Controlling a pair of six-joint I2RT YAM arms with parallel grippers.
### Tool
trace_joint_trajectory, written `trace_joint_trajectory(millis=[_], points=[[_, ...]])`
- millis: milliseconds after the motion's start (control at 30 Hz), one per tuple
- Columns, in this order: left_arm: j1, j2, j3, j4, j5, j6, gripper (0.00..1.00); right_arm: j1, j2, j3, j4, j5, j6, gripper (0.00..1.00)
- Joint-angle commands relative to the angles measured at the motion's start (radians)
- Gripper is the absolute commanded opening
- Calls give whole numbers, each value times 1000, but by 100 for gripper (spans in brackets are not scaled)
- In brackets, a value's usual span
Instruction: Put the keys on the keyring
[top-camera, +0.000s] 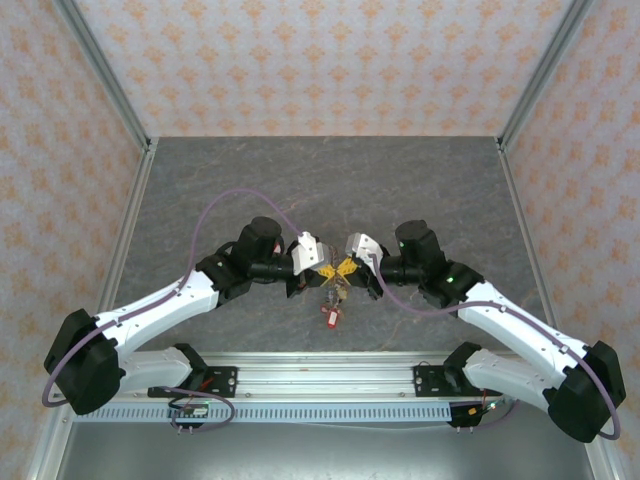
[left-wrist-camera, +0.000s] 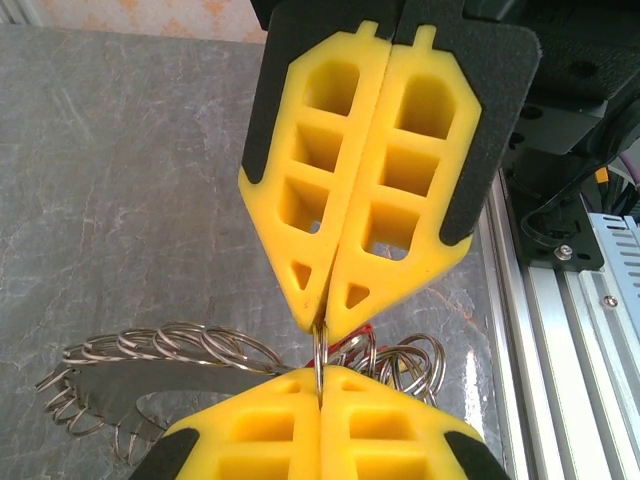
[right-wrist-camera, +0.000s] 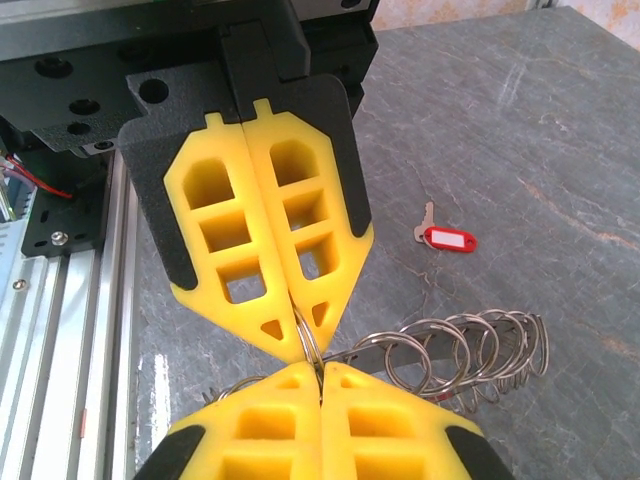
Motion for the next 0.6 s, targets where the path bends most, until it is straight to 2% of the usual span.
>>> trace_joint_trajectory(millis=[0, 200, 567], points=[[-6, -22, 47, 35, 18, 24, 1, -2, 1, 40, -23, -27, -15, 0], [-6, 5, 93, -89, 1, 95, 10, -2, -3, 68, -60, -28, -32, 0], [-8, 50, 137, -181, -14, 150, 13, 0, 4, 107, -96, -33, -25, 0]])
